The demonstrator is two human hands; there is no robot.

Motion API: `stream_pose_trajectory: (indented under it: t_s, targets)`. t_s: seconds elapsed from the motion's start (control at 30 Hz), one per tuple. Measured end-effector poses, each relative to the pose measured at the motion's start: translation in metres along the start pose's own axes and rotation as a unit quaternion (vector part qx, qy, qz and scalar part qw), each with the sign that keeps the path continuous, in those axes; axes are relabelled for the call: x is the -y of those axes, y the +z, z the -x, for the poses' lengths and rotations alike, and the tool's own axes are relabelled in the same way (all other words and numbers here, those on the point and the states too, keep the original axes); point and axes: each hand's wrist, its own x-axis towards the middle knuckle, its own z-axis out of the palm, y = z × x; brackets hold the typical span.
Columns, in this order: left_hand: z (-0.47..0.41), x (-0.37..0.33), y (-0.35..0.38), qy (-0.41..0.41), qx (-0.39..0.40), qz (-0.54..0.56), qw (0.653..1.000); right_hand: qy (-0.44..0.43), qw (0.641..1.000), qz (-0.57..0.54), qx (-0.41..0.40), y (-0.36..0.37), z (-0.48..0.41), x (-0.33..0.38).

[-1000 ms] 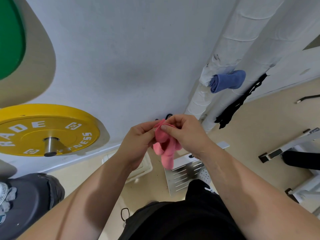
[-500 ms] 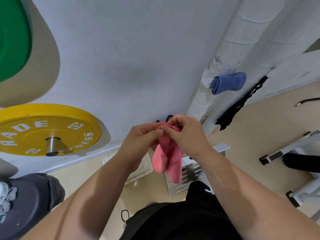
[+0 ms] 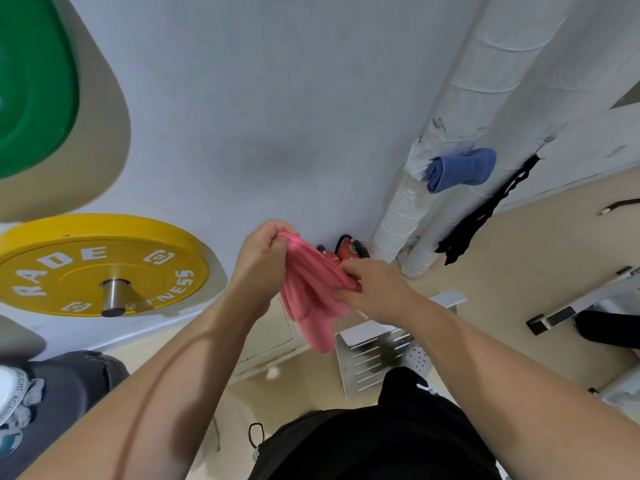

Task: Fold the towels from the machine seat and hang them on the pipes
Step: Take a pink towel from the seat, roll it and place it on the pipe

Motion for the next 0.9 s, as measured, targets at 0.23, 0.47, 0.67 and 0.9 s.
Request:
stream_pose_trajectory:
  t_s: [0.23,0.47,0.67,0.9]
  targets:
    - [-0.029,0.011,-0.028,0.034,-0.061,-0.032,0.997,-0.045,0.973,0.22,0.06,0.007,0.002,-0.029]
    - [-0.041,0.04,-0.061,0.026,-0.087,-0.116,0.989,-0.081,0.96,0.261,-0.067,-0.022,-0.004,-0.047]
    - [-0.04,0.046,-0.066,0.017,-0.102,-0.081,0.991,-0.125,0.958,0.217,-0.138,-0.047,0.001,-0.032]
    - [-0.044,0.037,-0.061,0.03,-0.084,-0.068,0.994,0.002,0.99,0.029,-0.137,-0.067,0.006,-0.04]
